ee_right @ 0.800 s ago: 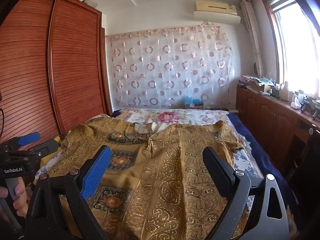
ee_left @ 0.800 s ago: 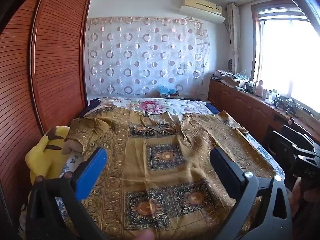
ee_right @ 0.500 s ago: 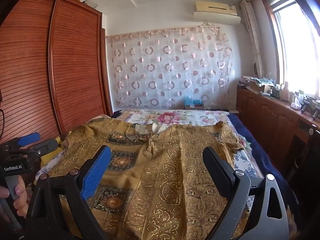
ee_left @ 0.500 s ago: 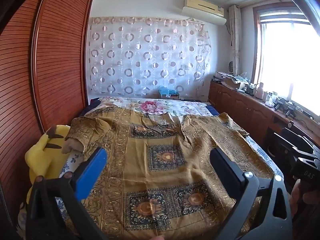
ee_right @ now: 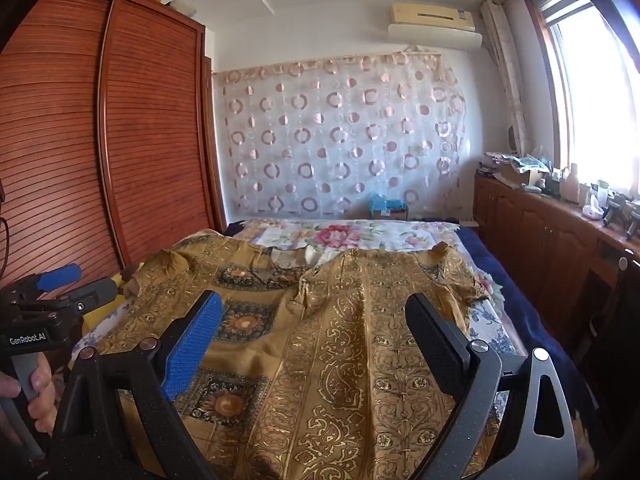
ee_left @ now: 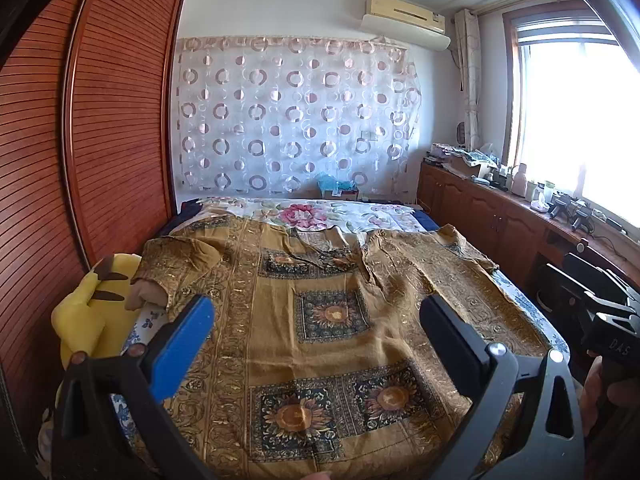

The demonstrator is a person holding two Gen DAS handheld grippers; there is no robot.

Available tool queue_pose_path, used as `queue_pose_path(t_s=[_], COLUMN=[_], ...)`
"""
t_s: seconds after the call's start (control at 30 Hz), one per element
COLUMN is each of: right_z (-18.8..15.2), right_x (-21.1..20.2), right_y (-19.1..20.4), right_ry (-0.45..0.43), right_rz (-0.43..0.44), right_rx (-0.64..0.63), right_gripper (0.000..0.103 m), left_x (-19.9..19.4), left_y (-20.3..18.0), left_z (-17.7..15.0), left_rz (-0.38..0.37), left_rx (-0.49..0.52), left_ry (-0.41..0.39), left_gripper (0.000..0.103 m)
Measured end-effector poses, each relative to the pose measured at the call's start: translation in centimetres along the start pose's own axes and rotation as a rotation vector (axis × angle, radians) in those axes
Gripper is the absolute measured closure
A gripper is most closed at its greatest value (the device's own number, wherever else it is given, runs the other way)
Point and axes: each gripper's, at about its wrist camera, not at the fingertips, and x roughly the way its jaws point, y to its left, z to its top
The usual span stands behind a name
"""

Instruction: Fold small clothes

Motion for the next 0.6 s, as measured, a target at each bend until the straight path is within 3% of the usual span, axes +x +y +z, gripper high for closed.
queue_pose_path(t_s=[0.6], right_z=[-0.02], right_x=[0.29], right_y=[0.8], right_ry=[-0.002], right_rz=[0.0], right_rx=[0.003], right_gripper=[0.008], left_x=[-0.05], left_y=[0.03], left_z=[0.2], left_rz=[0.005], left_rx=[0.015], left_ry=[-0.005], left_gripper=[0.0])
